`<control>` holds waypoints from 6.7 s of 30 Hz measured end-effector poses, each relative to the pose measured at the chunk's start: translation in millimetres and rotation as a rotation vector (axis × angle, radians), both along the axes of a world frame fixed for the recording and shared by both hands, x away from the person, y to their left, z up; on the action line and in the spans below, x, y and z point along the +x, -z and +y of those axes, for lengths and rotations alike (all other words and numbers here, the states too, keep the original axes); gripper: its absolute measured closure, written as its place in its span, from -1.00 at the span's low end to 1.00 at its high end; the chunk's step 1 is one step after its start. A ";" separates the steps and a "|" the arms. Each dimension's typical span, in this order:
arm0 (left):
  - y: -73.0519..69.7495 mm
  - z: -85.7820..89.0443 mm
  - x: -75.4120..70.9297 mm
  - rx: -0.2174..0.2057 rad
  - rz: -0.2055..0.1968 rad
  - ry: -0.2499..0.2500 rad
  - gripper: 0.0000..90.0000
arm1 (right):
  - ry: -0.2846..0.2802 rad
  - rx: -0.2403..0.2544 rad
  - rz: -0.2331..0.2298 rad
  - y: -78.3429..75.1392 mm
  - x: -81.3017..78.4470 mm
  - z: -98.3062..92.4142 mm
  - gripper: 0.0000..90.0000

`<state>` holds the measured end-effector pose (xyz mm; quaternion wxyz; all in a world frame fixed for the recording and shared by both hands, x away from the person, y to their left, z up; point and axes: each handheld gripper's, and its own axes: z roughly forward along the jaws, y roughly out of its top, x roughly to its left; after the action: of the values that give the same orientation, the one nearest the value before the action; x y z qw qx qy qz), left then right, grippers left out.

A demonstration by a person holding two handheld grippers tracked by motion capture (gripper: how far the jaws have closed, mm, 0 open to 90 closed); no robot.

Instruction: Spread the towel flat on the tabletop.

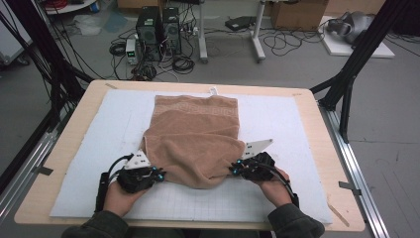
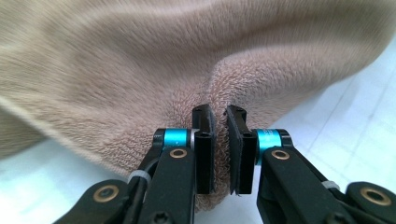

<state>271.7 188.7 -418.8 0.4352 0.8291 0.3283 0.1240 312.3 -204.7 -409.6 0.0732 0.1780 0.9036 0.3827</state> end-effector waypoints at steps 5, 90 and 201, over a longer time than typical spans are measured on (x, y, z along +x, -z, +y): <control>-46.4 23.8 -0.4 -0.060 -0.072 -0.029 0.84 | -0.046 0.068 -0.042 -35.9 -12.7 -5.5 0.87; -70.2 47.2 -13.5 -0.099 -0.115 -0.008 0.92 | 0.045 0.119 -0.113 -39.7 -13.9 -37.5 0.90; 24.9 31.6 -47.6 0.029 -0.048 0.001 0.91 | -0.115 0.014 0.038 24.4 -39.6 -4.2 0.90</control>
<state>224.1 220.3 -443.6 0.4310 0.8323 0.3155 0.1485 272.7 -208.9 -434.0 0.0328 0.1335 0.9109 0.3890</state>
